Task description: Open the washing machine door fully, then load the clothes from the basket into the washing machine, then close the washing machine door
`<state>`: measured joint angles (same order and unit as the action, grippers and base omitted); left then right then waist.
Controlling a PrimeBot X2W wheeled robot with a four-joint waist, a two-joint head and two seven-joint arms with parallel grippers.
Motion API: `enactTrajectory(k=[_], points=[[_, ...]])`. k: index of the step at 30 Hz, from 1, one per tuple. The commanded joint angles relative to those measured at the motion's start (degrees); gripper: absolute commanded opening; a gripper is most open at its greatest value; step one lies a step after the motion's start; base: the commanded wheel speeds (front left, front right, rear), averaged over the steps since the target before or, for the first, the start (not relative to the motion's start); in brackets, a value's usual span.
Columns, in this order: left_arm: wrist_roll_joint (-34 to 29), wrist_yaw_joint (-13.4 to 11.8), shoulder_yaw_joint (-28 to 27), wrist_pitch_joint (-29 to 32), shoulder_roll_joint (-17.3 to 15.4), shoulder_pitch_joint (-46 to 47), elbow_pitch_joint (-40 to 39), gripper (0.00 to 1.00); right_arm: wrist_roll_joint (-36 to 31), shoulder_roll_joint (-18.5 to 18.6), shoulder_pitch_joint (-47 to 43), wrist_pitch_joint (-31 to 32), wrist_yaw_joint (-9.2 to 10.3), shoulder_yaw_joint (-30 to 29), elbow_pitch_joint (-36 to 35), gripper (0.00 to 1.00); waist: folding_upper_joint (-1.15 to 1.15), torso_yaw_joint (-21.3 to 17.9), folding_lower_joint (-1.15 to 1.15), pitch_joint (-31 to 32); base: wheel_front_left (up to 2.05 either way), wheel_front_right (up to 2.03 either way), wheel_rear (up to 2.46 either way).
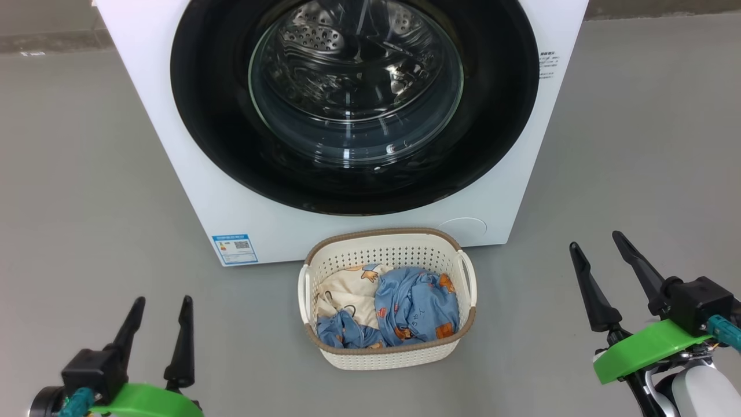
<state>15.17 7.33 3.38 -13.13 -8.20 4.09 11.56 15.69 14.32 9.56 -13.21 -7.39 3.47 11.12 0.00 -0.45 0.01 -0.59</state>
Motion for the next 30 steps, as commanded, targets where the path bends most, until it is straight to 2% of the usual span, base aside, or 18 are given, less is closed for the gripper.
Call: enactTrajectory(k=[1,7,30], points=[[-1.8,0.15,-1.61,-0.95,-1.73,2.5,-1.75,1.0,-2.01,1.15,1.99,-0.87,-0.1,1.27,-1.69,1.0,0.0,0.01,0.0,0.0,0.0,0.0,0.0],[-5.26,0.15,-1.66,-1.86,-1.98,2.64,-1.61,1.0,-5.65,1.23,2.06,-1.79,-0.1,1.51,-1.5,1.0,0.0,-0.09,0.0,0.01,0.0,0.0,0.0],[-4.93,0.15,-4.43,-1.86,-0.25,2.98,1.26,1.0,-2.64,0.45,2.29,-1.79,-0.1,0.98,2.02,1.0,0.0,-0.15,0.0,0.17,0.0,0.0,0.0]])
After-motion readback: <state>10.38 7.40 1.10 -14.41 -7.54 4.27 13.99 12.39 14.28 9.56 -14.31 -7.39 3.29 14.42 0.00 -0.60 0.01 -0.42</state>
